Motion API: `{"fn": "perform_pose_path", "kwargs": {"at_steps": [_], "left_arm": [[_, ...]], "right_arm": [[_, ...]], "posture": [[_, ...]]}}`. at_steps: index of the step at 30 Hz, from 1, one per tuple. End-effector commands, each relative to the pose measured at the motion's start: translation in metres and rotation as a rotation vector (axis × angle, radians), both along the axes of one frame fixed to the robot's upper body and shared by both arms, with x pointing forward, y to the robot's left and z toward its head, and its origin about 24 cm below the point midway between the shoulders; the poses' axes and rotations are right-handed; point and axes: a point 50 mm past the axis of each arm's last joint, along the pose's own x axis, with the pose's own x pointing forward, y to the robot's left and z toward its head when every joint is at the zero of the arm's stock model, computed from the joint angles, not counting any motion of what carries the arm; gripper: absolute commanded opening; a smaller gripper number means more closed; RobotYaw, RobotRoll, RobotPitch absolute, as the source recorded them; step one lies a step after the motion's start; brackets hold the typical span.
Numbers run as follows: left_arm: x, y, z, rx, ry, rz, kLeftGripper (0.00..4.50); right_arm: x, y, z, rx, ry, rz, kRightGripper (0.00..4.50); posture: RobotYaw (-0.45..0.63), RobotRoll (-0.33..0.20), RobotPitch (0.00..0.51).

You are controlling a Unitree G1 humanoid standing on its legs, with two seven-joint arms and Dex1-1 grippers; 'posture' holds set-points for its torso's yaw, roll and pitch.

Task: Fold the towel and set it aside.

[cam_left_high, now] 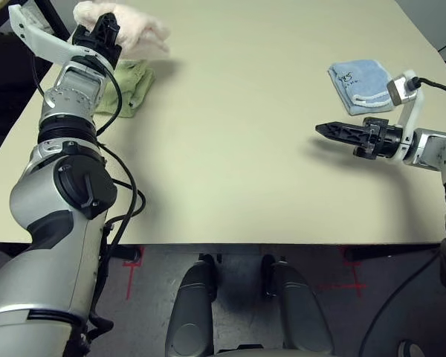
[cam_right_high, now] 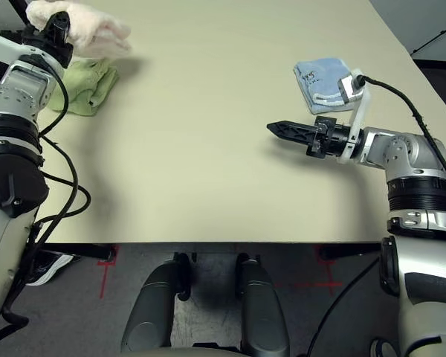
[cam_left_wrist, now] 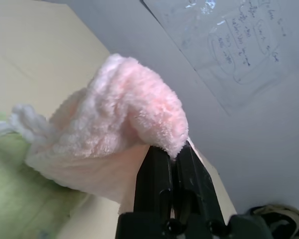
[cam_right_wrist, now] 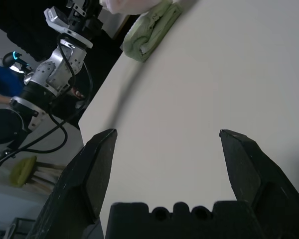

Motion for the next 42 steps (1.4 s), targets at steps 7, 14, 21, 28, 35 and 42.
{"fn": "perform_pose_path", "kwargs": {"at_steps": [7,14,21,28,35,42], "left_arm": [[-0.003,0.011,-0.002,-0.002,-0.014,0.040,0.02],[-0.005,0.011,0.005,-0.008,-0.057,0.030,0.02],[-0.009,0.016,0.020,0.021,-0.140,0.082,0.02],[-0.011,0.022,0.020,0.110,-0.135,0.154,0.02],[-0.005,0.019,-0.025,0.094,0.028,0.159,0.02],[-0.004,0.020,-0.042,0.048,0.109,0.196,0.02]], "right_arm": [[0.000,0.018,0.004,-0.264,-0.536,0.077,4.50],[0.001,0.024,0.004,-0.286,-0.638,0.116,4.50],[-0.002,0.022,0.005,-0.268,-0.614,0.128,4.50],[-0.006,0.022,0.007,-0.261,-0.611,0.133,4.50],[-0.010,0.026,0.008,-0.254,-0.613,0.145,4.50],[-0.013,0.030,0.011,-0.244,-0.615,0.150,4.50]], "posture": [[-0.07,0.000,0.223],[-0.07,0.000,0.227],[-0.09,0.000,0.229],[-0.10,0.000,0.229],[-0.11,0.000,0.228],[-0.12,0.000,0.229]]}}
